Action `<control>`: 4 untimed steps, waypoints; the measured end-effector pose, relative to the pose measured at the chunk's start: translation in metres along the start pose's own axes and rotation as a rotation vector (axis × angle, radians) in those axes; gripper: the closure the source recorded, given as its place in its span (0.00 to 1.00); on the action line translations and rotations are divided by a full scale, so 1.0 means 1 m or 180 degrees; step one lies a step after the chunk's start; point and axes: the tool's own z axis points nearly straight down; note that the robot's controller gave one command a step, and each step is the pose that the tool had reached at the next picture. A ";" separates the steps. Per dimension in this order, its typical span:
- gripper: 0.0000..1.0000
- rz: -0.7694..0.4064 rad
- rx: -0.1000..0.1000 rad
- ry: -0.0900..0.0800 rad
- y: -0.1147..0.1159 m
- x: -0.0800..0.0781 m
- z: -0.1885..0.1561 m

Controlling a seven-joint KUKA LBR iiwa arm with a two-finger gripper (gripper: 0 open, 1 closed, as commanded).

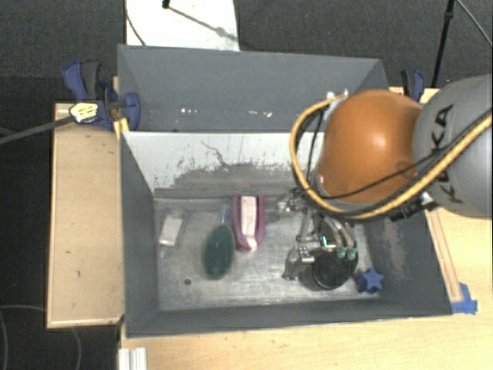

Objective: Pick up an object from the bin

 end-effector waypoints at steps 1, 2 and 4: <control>0.00 -0.0839 0.0009 -0.0014 -0.089 -0.026 0.063; 0.00 -0.1982 0.0013 -0.0044 -0.082 -0.058 -0.005; 0.00 -0.2677 0.0003 -0.0024 -0.111 -0.020 0.159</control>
Offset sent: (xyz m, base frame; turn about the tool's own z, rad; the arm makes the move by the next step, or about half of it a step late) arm 0.0257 -0.0863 -0.0622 -0.2688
